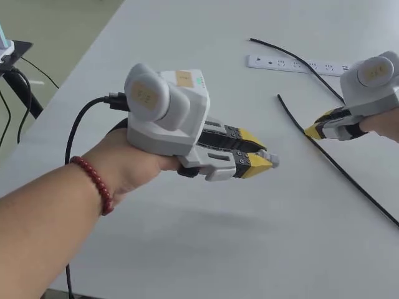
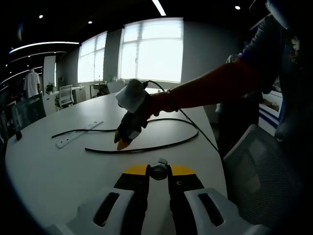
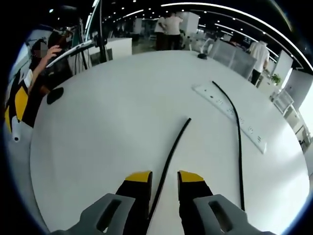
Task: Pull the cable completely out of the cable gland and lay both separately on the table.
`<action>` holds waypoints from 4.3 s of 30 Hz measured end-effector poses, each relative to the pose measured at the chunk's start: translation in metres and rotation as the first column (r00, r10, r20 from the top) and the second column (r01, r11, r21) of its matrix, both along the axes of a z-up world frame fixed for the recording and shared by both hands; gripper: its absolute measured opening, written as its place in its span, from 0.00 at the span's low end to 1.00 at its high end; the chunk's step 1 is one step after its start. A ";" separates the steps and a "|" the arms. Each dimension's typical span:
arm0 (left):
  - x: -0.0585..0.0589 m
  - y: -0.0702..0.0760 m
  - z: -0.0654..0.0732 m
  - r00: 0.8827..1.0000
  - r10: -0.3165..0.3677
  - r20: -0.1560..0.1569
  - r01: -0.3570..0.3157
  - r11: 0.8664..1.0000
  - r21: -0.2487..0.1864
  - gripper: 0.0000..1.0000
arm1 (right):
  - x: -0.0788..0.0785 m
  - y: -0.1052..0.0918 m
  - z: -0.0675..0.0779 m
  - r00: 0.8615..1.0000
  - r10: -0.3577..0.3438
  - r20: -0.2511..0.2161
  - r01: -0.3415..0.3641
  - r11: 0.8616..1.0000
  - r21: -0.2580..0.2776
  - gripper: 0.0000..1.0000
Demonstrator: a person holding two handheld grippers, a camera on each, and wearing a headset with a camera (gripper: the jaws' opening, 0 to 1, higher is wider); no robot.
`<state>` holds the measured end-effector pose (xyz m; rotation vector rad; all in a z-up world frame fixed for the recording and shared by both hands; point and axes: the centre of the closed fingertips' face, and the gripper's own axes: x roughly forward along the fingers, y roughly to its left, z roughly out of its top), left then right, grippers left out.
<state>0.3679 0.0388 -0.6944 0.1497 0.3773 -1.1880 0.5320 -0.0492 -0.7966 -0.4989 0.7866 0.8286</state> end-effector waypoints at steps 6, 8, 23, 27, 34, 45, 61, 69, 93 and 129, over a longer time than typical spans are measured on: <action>-0.002 0.001 0.000 1.000 0.003 0.002 -0.003 1.000 0.000 0.16 | -0.009 0.003 0.021 0.999 -0.002 0.052 -0.001 0.999 0.046 0.36; -0.003 0.001 0.001 1.000 0.004 0.003 -0.004 1.000 -0.001 0.16 | -0.014 0.003 0.029 0.998 -0.001 0.067 -0.003 0.998 0.061 0.38; -0.005 0.000 0.003 1.000 0.009 0.009 -0.009 1.000 0.004 0.16 | -0.063 -0.022 0.066 0.990 -0.040 0.138 0.022 0.991 0.129 0.54; -0.006 0.000 0.003 1.000 0.011 0.008 -0.011 1.000 0.004 0.16 | -0.086 -0.031 0.074 0.987 -0.052 0.154 0.030 0.989 0.142 0.60; -0.009 -0.001 0.006 1.000 0.017 0.013 -0.017 1.000 0.000 0.16 | -0.126 -0.053 0.096 0.978 -0.090 0.189 0.053 0.980 0.191 0.67; -0.018 0.000 0.001 0.999 0.043 0.015 -0.042 0.999 -0.007 0.16 | -0.161 -0.075 0.138 0.944 -0.144 0.299 0.064 0.963 0.260 0.68; 0.015 0.005 -0.058 0.987 0.143 0.071 -0.150 0.983 0.107 0.16 | -0.195 -0.094 0.146 0.932 -0.170 0.320 0.088 0.963 0.257 0.69; 0.030 0.020 -0.088 0.978 0.200 0.056 -0.207 0.965 0.163 0.16 | -0.198 -0.103 0.152 0.925 -0.189 0.329 0.107 0.961 0.254 0.68; 0.039 0.020 -0.116 0.969 0.249 -0.005 -0.243 0.952 0.185 0.17 | -0.193 -0.094 0.142 0.934 -0.160 0.320 0.090 0.971 0.222 0.67; -0.067 0.108 0.035 0.920 0.375 0.115 -0.368 0.926 -0.080 0.75 | -0.214 -0.071 0.152 0.926 -0.127 0.356 -0.001 0.941 0.340 0.71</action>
